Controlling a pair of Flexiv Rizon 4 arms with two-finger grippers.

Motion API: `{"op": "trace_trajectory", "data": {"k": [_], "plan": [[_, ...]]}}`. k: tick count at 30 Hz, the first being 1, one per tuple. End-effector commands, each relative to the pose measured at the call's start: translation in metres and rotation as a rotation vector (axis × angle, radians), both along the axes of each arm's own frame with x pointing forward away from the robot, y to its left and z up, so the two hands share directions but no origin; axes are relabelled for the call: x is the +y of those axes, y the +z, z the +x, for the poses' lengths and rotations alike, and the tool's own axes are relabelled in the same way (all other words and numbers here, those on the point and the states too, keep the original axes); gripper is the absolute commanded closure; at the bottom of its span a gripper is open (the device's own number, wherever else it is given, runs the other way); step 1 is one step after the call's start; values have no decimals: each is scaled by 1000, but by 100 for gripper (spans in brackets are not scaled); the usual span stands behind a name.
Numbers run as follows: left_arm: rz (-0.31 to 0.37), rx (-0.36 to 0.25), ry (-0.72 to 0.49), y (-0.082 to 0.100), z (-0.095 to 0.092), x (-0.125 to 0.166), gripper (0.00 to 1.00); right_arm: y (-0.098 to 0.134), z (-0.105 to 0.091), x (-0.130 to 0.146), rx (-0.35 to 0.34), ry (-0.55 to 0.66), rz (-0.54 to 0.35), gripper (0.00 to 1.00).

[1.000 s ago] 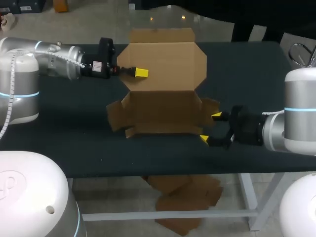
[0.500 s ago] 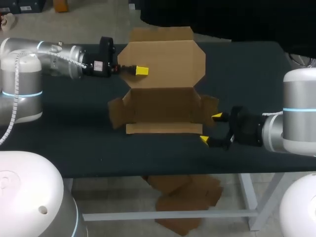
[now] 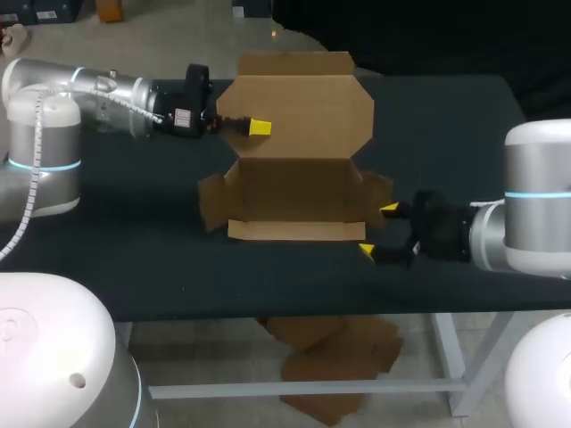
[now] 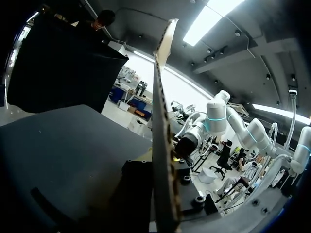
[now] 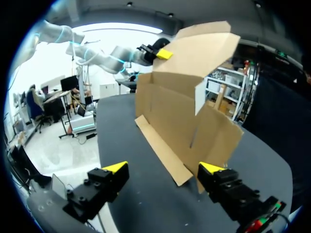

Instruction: Assemble the packaging by folding the flat box into shape, placing the metal phone stand inside, and closing the box properly

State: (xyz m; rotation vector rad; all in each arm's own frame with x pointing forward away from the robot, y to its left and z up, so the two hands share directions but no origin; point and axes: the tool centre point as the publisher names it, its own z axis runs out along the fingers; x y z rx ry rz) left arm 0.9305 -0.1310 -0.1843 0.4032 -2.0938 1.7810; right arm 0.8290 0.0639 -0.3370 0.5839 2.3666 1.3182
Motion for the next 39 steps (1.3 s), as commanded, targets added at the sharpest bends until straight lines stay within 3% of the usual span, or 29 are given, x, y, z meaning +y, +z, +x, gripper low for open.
{"op": "trace_trajectory", "data": {"k": [1, 16, 21, 39], "plan": [[-7, -5, -1, -3, 2, 2, 100, -1, 3, 4, 3, -3, -5, 0], [6, -51, 8, -18, 4, 4, 100, -3, 9, 9, 8, 10, -7, 0], [14, -95, 13, -20, 0, 3, 100, -4, 10, 10, 10, 13, -5, 0], [15, -154, 19, -23, -16, 4, 100, -5, 16, 15, 9, 14, 4, 0]]}}
